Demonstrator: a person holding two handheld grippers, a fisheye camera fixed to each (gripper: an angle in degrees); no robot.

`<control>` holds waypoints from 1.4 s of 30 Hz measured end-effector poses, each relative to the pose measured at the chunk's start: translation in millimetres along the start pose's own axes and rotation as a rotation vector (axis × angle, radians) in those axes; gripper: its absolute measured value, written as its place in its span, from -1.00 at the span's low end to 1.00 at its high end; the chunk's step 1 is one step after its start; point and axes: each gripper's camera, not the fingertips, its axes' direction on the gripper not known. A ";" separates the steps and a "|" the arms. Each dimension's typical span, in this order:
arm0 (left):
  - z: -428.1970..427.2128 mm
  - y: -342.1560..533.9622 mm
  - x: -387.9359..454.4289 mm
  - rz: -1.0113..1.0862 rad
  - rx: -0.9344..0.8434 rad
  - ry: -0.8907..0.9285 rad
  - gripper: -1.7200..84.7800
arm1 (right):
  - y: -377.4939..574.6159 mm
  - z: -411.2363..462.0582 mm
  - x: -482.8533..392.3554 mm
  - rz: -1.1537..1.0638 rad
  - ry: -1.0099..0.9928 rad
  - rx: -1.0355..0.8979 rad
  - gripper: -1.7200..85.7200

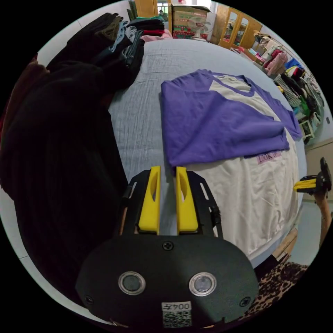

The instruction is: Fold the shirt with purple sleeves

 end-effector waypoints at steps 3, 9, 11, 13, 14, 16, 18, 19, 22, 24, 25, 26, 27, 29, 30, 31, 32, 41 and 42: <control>-24.7 5.1 -8.6 0.035 0.008 0.077 -0.79 | 0.5 3.3 5.2 0.058 -0.035 0.011 -0.91; -70.8 -27.3 -13.1 0.104 0.214 0.056 -0.80 | 6.2 11.5 10.0 0.034 -0.070 0.061 -0.91; -48.3 -64.8 -17.8 0.108 0.192 -0.031 -0.80 | 3.6 14.8 8.7 0.046 -0.066 0.054 -0.92; -23.9 -92.0 -32.3 0.071 0.130 -0.014 -0.80 | 1.2 17.2 3.4 0.028 -0.039 0.048 -0.92; -10.9 -107.1 -45.3 0.036 0.101 0.027 -0.80 | -0.5 19.0 0.2 0.030 -0.023 0.043 -0.92; 1.9 -122.7 -66.5 -0.038 0.096 0.090 -0.81 | -1.6 21.8 -5.7 -0.014 0.009 0.044 -0.92; 13.7 -134.2 -83.9 -0.090 0.082 0.147 -0.81 | -3.3 24.6 -6.9 -0.029 0.013 0.042 -0.92; 22.1 -140.1 -94.3 -0.120 0.066 0.201 -0.81 | -5.3 26.3 -4.3 -0.013 -0.005 0.036 -0.92; 34.7 -147.9 -106.3 -0.126 0.057 0.271 -0.86 | -11.5 30.6 -3.1 -0.015 -0.017 0.016 -0.92; 34.9 -146.4 -108.8 -0.120 0.085 0.295 -0.89 | -16.7 33.3 -4.5 -0.018 -0.014 -0.004 -0.92; 27.4 -141.7 -106.2 -0.113 0.133 0.232 -0.90 | -19.4 35.1 -7.1 -0.031 -0.002 -0.012 -0.92; 15.3 -133.3 -99.4 -0.096 0.210 0.131 -0.91 | -21.6 36.9 -9.0 -0.033 0.005 -0.019 -0.92; 9.6 -128.4 -95.2 -0.085 0.247 0.082 -0.91 | -22.7 37.8 -9.4 -0.032 0.005 -0.022 -0.92; 1.3 -112.5 -79.4 -0.049 0.340 -0.070 -0.92 | -26.0 41.3 -10.4 -0.052 0.003 -0.026 -0.92; 3.9 -110.9 -76.5 -0.037 0.343 -0.091 -0.92 | -26.9 42.2 -10.7 -0.064 0.003 -0.026 -0.92; 13.7 -111.3 -73.8 -0.019 0.317 -0.121 -0.92 | -28.9 43.9 -11.1 -0.085 0.001 -0.030 -0.92; 25.9 -114.6 -76.4 -0.019 0.268 -0.113 -0.92 | -31.3 45.6 -9.9 -0.080 -0.010 -0.035 -0.92; 2.0 -117.9 -117.5 -0.085 0.225 0.097 -0.90 | -50.1 59.2 -30.3 -0.053 0.049 -0.081 -0.89; -2.4 -114.4 -116.5 -0.078 0.220 0.129 -0.90 | -51.1 60.1 -32.6 -0.055 0.057 -0.083 -0.89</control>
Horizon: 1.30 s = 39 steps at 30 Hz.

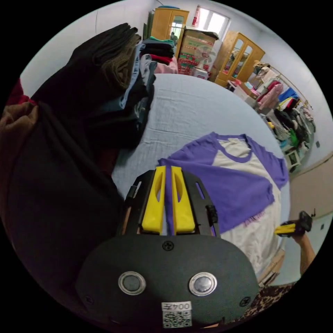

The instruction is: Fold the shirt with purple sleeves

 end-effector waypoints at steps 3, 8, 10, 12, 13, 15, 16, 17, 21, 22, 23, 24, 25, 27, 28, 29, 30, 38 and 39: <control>-20.9 32.9 19.7 0.054 -0.033 0.101 -0.89 | -5.0 3.2 -4.8 0.010 0.005 -0.004 -0.88; -17.2 97.9 49.8 0.191 -0.161 -0.047 -0.84 | -9.8 7.8 -6.4 0.026 -0.027 0.007 -0.89; -6.4 104.8 53.5 0.231 -0.217 -0.099 -0.81 | -12.3 8.9 -8.8 0.027 -0.029 0.005 -0.89; 3.8 105.2 55.7 0.247 -0.259 -0.096 -0.79 | -14.8 9.9 -12.0 0.032 -0.028 0.003 -0.89; 9.0 103.8 57.1 0.245 -0.272 -0.090 -0.79 | -16.0 10.4 -14.6 0.034 -0.025 0.004 -0.89; 16.3 101.6 58.1 0.229 -0.271 -0.081 -0.81 | -17.0 11.0 -19.7 0.034 -0.015 0.009 -0.89; 23.4 100.4 59.1 0.222 -0.285 -0.070 -0.85 | -17.4 11.3 -23.3 0.030 -0.008 0.014 -0.88; 30.6 99.5 62.0 0.227 -0.306 -0.079 -0.87 | -17.6 11.5 -27.0 0.022 0.001 0.018 -0.88; 31.9 100.0 71.2 0.229 -0.304 -0.191 -0.91 | -17.0 11.3 -35.4 -0.028 0.017 0.035 -0.89; 34.8 102.4 70.9 0.221 -0.313 -0.205 -0.91 | -17.2 10.8 -36.2 -0.034 0.010 0.039 -0.90; 40.4 105.3 71.2 0.220 -0.330 -0.217 -0.91 | -18.8 10.2 -35.0 -0.017 -0.009 0.035 -0.90; 43.6 106.7 72.3 0.224 -0.339 -0.225 -0.91 | -19.8 9.8 -33.5 0.009 -0.025 0.031 -0.90; 50.1 108.9 76.3 0.240 -0.354 -0.244 -0.91 | -22.4 9.0 -31.0 0.061 -0.053 0.019 -0.90; 53.6 111.6 84.7 0.271 -0.347 -0.282 -0.91 | -25.8 7.3 -35.7 0.052 -0.046 0.005 -0.91; 54.8 114.1 88.8 0.290 -0.343 -0.297 -0.90 | -25.6 6.1 -43.9 -0.007 -0.012 0.009 -0.91; 55.4 117.4 91.6 0.305 -0.333 -0.305 -0.89 | -25.7 5.0 -49.2 -0.032 0.006 0.009 -0.91; 55.6 119.0 92.7 0.311 -0.328 -0.308 -0.89 | -26.2 4.3 -50.0 -0.029 0.004 0.006 -0.91; 44.2 124.8 98.2 0.307 -0.403 -0.363 -0.64 | -17.6 -9.2 -49.9 0.072 -0.092 0.041 -0.90; 41.0 126.3 101.6 0.336 -0.418 -0.392 -0.64 | -15.9 -10.6 -52.7 0.061 -0.083 0.050 -0.90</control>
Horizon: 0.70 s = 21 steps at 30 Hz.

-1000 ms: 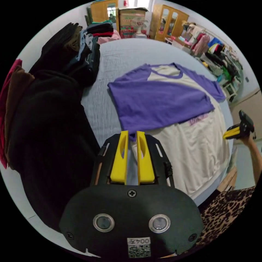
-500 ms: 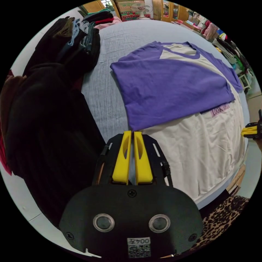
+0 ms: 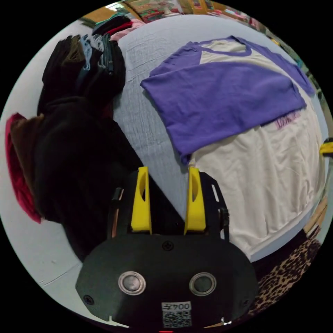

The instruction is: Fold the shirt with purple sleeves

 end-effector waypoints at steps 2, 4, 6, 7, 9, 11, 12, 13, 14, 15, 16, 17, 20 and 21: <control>-16.4 12.3 8.4 0.068 -0.018 -0.140 -0.64 | 3.9 -5.0 -9.8 -0.013 0.028 0.008 -0.89; -27.3 22.2 8.6 0.075 -0.014 -0.149 -0.65 | 4.9 -9.2 -16.7 -0.014 0.047 0.002 -0.88; -36.7 29.0 5.1 0.051 0.023 -0.103 -0.66 | 5.6 -14.0 -23.3 -0.010 0.062 -0.008 -0.87; -42.6 29.6 1.6 0.020 0.085 -0.027 -0.67 | 5.4 -17.4 -26.9 -0.015 0.069 -0.019 -0.87; -46.2 22.7 -1.1 -0.017 0.198 0.110 -0.67 | 5.8 -23.2 -29.4 -0.014 0.067 -0.035 -0.87; -38.4 0.3 1.8 -0.039 0.310 0.171 -0.67 | 9.9 -31.8 -29.5 0.001 0.051 -0.042 -0.87; -33.7 -7.2 3.1 -0.047 0.312 0.149 -0.66 | 12.0 -34.1 -30.0 0.002 0.050 -0.038 -0.87; -22.6 -21.6 4.8 -0.059 0.311 0.126 -0.66 | 17.1 -38.7 -31.6 0.009 0.050 -0.027 -0.87; -9.3 -32.8 4.3 -0.071 0.309 0.140 -0.65 | 22.1 -43.4 -33.9 0.006 0.057 -0.020 -0.87; -1.6 -37.3 3.7 -0.077 0.300 0.147 -0.65 | 24.5 -45.9 -34.7 0.008 0.059 -0.016 -0.87; 15.8 -44.1 1.3 -0.094 0.258 0.141 -0.65 | 29.1 -51.1 -35.9 0.016 0.062 -0.011 -0.87; 26.0 -41.3 -5.9 -0.114 0.299 0.188 -0.65 | 33.5 -56.5 -37.6 0.019 0.070 -0.009 -0.87; 43.2 -28.3 -25.6 -0.193 0.338 0.283 -0.64 | 43.2 -70.4 -44.0 -0.004 0.108 -0.020 -0.87; 43.7 -26.9 -25.8 -0.182 0.342 0.283 -0.63 | 44.9 -73.4 -44.9 -0.009 0.115 -0.025 -0.87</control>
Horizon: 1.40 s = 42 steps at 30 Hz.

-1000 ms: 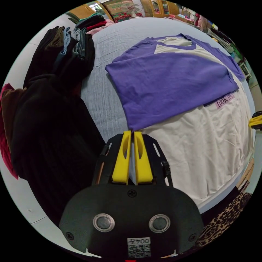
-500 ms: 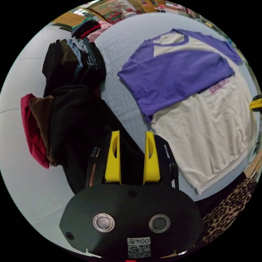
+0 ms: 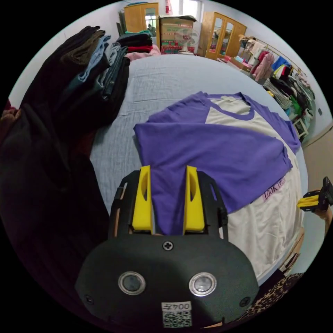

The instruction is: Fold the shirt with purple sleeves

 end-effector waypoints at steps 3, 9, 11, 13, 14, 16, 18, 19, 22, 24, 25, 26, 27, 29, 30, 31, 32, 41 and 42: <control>-8.9 -0.5 1.9 0.022 -0.041 -0.032 -0.61 | 12.0 -15.9 -0.1 -0.009 0.024 -0.017 -0.87; -76.3 47.4 27.4 0.093 0.076 0.113 -0.61 | 51.1 -51.6 11.9 -0.019 0.045 -0.003 -0.87; -75.9 94.5 49.1 0.130 0.019 0.186 -0.62 | 70.0 -67.5 24.0 -0.003 0.029 0.002 -0.87; -67.3 134.6 64.2 0.146 -0.040 0.219 -0.63 | 83.3 -80.1 35.3 0.017 0.011 -0.003 -0.87; -58.5 159.6 72.0 0.152 -0.084 0.229 -0.64 | 91.5 -88.7 41.4 0.011 0.011 -0.011 -0.87; -41.7 191.0 78.5 0.147 -0.160 0.216 -0.66 | 104.9 -101.9 52.3 0.007 0.006 -0.024 -0.87; -43.5 209.2 81.8 0.160 -0.095 0.133 -0.69 | 120.3 -115.6 66.2 0.004 -0.009 -0.033 -0.87; -43.5 210.0 85.7 0.195 -0.082 0.106 -0.70 | 131.6 -124.8 75.6 0.003 -0.016 -0.038 -0.87; -37.0 198.6 91.3 0.206 -0.139 0.081 -0.70 | 169.7 -148.8 98.2 0.034 -0.015 -0.006 -0.87; -33.5 194.7 91.5 0.196 -0.156 0.083 -0.71 | 199.7 -163.0 111.5 0.060 -0.005 0.047 -0.87; -31.5 193.7 90.9 0.187 -0.160 0.089 -0.71 | 222.3 -172.1 122.1 0.088 -0.005 0.092 -0.87; -29.3 192.6 90.3 0.178 -0.161 0.093 -0.72 | 246.5 -181.0 133.7 0.124 -0.011 0.146 -0.87; -28.2 192.0 90.0 0.174 -0.162 0.093 -0.72 | 258.9 -185.2 139.3 0.133 -0.012 0.173 -0.87; -23.4 188.1 90.0 0.166 -0.171 0.088 -0.73 | 307.8 -201.9 169.8 0.165 -0.049 0.265 -0.86; -22.2 186.9 90.3 0.167 -0.174 0.085 -0.73 | 320.6 -206.2 180.9 0.188 -0.079 0.290 -0.86; -19.7 184.4 91.2 0.168 -0.183 0.080 -0.74 | 347.7 -213.5 204.9 0.223 -0.156 0.341 -0.84; -17.2 181.7 92.1 0.161 -0.194 0.080 -0.74 | 377.3 -219.9 232.3 0.249 -0.259 0.399 -0.82; 5.0 153.8 106.4 0.036 -0.312 0.014 -0.74 | 698.5 -231.5 597.6 0.820 -1.074 1.176 -0.64; 6.7 151.6 106.6 0.024 -0.322 0.013 -0.74 | 717.5 -225.2 625.7 0.864 -1.109 1.205 -0.62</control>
